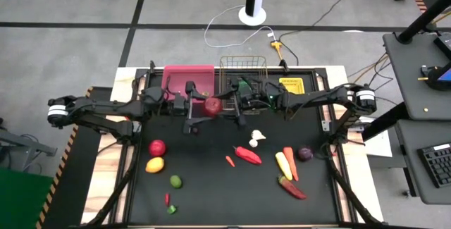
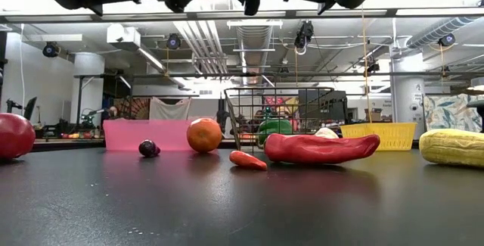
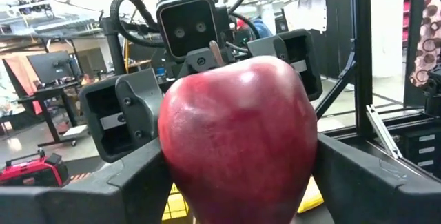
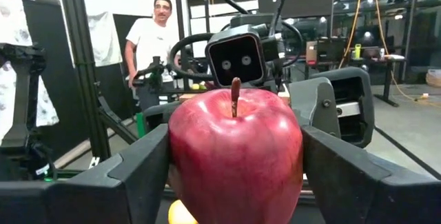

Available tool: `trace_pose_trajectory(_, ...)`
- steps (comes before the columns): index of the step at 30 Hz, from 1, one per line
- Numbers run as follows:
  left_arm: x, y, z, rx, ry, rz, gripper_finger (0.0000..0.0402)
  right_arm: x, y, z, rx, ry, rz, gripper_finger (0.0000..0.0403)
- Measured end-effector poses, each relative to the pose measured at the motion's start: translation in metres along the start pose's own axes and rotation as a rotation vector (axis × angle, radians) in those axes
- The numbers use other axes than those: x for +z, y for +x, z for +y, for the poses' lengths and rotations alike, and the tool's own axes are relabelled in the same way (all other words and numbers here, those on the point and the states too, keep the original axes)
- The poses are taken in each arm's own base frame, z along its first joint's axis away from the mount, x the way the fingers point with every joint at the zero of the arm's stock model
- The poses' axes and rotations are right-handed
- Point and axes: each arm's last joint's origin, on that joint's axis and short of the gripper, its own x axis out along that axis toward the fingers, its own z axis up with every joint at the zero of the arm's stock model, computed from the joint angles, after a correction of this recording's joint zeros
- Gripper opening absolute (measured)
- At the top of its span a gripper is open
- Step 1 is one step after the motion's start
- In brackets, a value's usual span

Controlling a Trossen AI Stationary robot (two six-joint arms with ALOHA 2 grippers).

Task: Sort produce into baskets
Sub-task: Put the red apple into the red bin

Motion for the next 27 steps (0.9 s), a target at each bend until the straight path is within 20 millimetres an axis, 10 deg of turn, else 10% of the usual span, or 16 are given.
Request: trace_pose_trajectory(27, 0.006, -0.021, 0.009, 0.280, -0.001, 0.146, 0.0309, 0.021, 0.021, -0.035, -0.076, -0.052, 0.079, 0.0276)
